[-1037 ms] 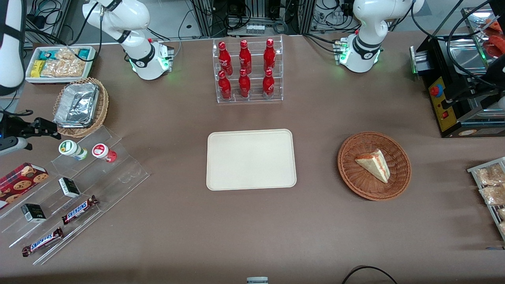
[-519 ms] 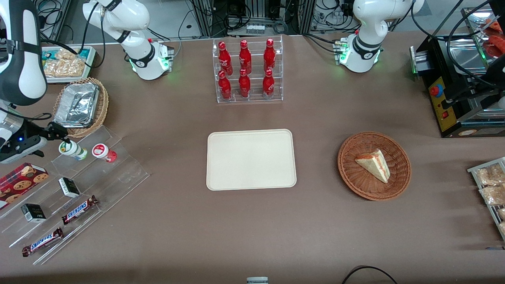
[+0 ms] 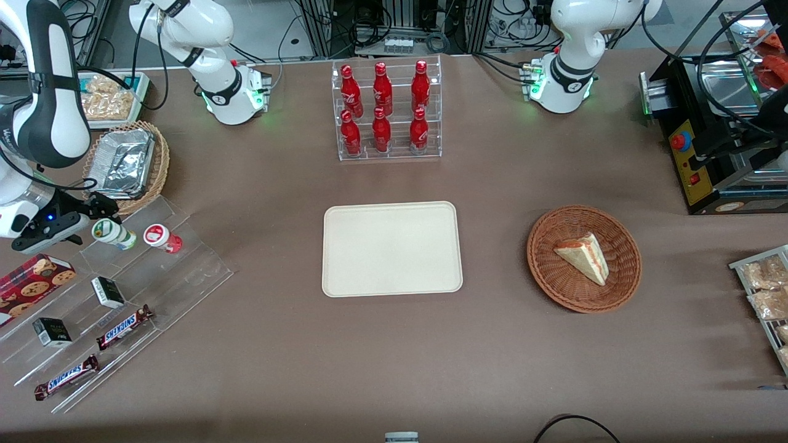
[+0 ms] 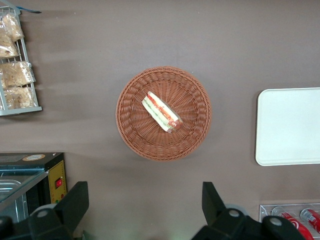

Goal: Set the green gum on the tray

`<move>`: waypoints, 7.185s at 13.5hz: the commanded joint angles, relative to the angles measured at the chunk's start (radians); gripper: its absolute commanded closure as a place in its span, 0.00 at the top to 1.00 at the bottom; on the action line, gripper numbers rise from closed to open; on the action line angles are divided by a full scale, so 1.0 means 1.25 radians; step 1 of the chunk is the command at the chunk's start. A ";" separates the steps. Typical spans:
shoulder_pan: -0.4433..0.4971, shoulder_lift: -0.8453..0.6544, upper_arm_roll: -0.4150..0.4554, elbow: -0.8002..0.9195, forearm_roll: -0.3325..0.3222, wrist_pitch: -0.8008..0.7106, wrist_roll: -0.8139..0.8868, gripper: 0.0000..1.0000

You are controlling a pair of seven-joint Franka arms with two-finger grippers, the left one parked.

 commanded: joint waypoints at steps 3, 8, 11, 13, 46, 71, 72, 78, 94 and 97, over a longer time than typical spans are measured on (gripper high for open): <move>-0.003 -0.006 -0.002 -0.042 0.040 0.058 -0.018 1.00; -0.001 0.003 -0.004 -0.046 0.040 0.076 -0.021 0.99; -0.001 0.004 -0.004 -0.045 0.039 0.076 -0.022 0.49; 0.001 0.013 -0.004 -0.039 0.039 0.074 -0.019 0.05; 0.708 0.199 0.006 0.372 0.036 -0.191 1.163 0.00; 0.869 0.549 -0.001 0.447 0.009 0.157 1.404 1.00; 0.861 0.542 -0.001 0.447 0.012 0.153 1.403 1.00; 0.778 0.293 -0.002 0.379 0.018 -0.052 1.306 1.00; 0.232 -0.011 0.003 0.334 0.008 -0.415 0.659 1.00; 0.186 -0.003 0.007 0.353 0.001 -0.440 0.624 1.00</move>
